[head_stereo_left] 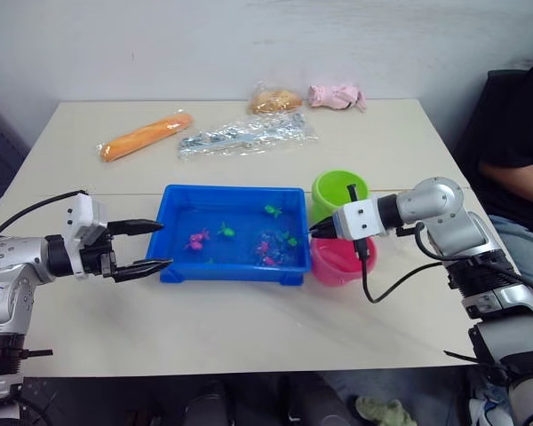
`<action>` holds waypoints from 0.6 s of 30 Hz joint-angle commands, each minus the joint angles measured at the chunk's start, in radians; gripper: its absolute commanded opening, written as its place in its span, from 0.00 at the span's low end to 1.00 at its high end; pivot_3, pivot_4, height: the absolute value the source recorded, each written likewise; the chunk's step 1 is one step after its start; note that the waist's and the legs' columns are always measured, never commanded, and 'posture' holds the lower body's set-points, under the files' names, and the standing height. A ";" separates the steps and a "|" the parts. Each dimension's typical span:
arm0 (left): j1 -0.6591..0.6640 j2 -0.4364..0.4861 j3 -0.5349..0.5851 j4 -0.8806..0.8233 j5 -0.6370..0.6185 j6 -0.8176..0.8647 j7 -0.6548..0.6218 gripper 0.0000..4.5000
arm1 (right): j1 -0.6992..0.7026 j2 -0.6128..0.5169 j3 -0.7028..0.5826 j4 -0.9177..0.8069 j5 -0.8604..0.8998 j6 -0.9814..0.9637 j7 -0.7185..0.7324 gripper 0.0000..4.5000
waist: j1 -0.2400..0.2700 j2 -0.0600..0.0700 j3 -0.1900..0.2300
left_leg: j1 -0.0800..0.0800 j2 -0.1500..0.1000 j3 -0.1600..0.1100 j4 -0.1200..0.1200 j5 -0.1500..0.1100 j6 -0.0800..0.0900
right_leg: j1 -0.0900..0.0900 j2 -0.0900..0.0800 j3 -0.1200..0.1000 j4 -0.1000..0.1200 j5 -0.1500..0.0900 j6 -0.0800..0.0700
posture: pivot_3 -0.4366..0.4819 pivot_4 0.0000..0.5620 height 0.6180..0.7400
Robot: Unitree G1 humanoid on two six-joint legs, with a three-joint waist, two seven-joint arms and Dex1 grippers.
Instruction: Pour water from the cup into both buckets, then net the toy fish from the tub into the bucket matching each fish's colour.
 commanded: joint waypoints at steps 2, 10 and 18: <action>-0.014 0.019 0.016 0.009 0.006 -0.033 -0.020 0.99 | -0.038 -0.016 0.006 0.022 -0.015 -0.078 0.028 0.00 | 0.001 0.000 0.000 | 0.000 0.000 0.000 0.000 0.000 0.000 | 0.000 0.000 0.000 0.000 0.000 0.000 | 0.48 0.27 1.00; -0.029 0.007 0.018 0.005 -0.003 -0.030 -0.017 0.99 | -0.106 -0.020 0.026 0.104 0.034 -0.166 0.168 0.00 | 0.002 0.000 0.000 | 0.000 0.000 0.000 0.000 0.000 0.000 | 0.000 0.000 0.000 0.001 0.000 0.000 | 0.48 0.27 1.00; -0.020 -0.007 0.028 -0.006 -0.010 -0.033 -0.005 0.99 | -0.142 -0.018 0.024 0.138 0.078 -0.170 0.254 0.00 | 0.002 0.000 0.000 | 0.000 0.000 0.000 0.001 0.000 0.000 | 0.000 -0.001 0.000 0.001 0.000 0.000 | 0.48 0.27 1.00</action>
